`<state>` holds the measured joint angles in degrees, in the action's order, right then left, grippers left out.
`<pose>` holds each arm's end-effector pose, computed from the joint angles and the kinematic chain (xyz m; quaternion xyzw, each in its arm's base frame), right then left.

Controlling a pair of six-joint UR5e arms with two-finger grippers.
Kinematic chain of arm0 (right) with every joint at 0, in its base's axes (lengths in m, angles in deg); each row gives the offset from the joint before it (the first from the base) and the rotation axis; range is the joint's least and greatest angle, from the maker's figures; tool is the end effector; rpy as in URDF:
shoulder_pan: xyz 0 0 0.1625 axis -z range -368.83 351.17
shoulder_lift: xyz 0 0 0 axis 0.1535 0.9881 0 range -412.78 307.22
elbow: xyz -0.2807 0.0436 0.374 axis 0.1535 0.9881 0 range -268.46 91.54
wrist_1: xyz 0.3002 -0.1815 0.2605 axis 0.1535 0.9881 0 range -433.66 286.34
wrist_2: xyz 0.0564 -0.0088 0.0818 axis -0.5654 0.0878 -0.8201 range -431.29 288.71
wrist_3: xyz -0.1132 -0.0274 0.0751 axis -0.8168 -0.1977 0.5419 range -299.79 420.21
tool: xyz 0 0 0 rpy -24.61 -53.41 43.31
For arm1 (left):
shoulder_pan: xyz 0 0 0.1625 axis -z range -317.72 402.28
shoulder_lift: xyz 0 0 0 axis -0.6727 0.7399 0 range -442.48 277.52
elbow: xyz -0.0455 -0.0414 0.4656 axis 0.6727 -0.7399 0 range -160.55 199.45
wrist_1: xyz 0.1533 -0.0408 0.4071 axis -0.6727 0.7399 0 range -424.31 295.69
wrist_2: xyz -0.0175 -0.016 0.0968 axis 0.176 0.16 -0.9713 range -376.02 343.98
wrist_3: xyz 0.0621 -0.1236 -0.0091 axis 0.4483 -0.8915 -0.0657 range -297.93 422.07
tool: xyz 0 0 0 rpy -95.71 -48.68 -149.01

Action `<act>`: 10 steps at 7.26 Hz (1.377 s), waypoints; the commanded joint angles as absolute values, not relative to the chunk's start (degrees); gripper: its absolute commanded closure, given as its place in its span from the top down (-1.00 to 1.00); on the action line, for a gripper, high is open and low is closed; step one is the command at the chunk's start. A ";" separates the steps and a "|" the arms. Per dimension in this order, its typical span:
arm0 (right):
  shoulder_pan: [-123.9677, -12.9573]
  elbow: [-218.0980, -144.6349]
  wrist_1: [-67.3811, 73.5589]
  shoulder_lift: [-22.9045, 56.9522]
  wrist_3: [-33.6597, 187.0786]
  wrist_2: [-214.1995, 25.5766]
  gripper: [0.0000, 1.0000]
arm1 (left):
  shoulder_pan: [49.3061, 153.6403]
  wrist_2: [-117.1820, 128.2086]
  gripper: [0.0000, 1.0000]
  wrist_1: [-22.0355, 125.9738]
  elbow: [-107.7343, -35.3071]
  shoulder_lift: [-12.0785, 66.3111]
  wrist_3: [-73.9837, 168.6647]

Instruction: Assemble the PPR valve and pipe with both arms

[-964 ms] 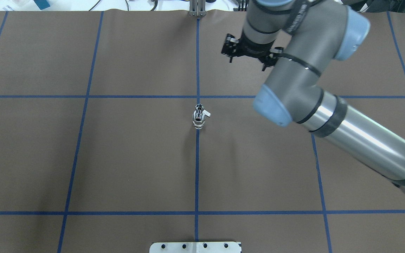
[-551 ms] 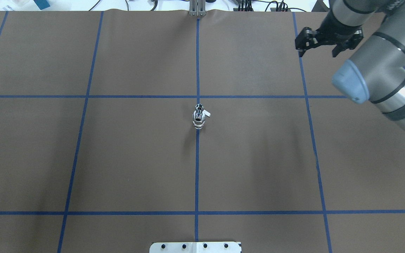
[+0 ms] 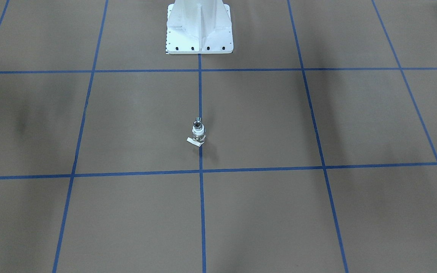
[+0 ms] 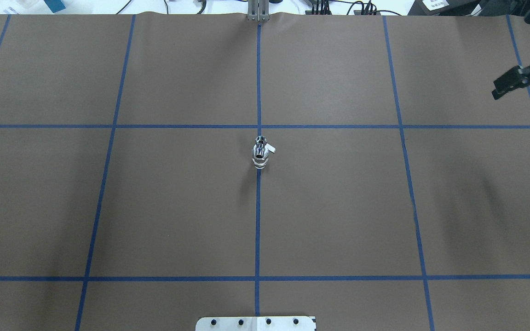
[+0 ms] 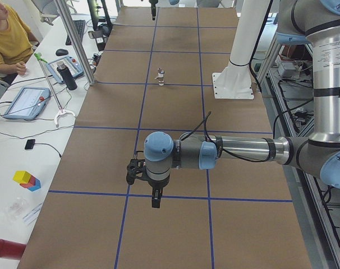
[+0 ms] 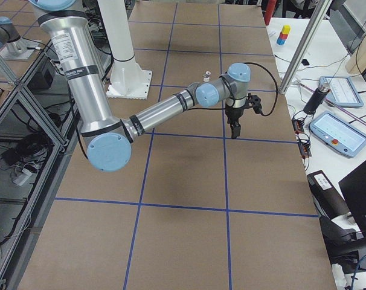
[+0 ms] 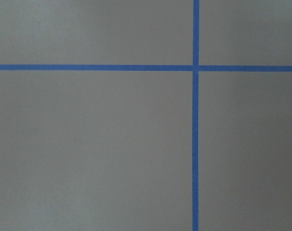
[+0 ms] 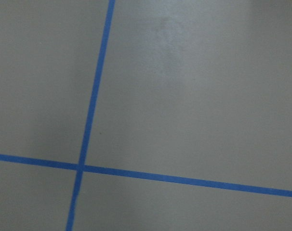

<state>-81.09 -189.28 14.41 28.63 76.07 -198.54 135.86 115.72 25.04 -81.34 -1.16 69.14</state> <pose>-0.1344 -0.5824 0.5551 0.0772 -0.3511 -0.0744 0.9302 -0.0690 -0.4437 0.7123 0.0449 0.3536 0.0330 0.9337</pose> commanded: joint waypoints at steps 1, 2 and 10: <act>-87.72 -188.92 10.98 38.94 66.13 -202.48 1.00 | 135.79 115.64 1.00 25.16 -81.10 -2.32 71.39; -89.06 -189.01 10.81 44.28 66.01 -202.34 1.00 | 135.79 115.81 1.00 25.60 -80.92 -2.32 71.39; -97.07 -192.52 20.66 42.93 65.75 -202.42 1.00 | 135.71 115.82 1.00 25.87 -81.63 -2.94 71.48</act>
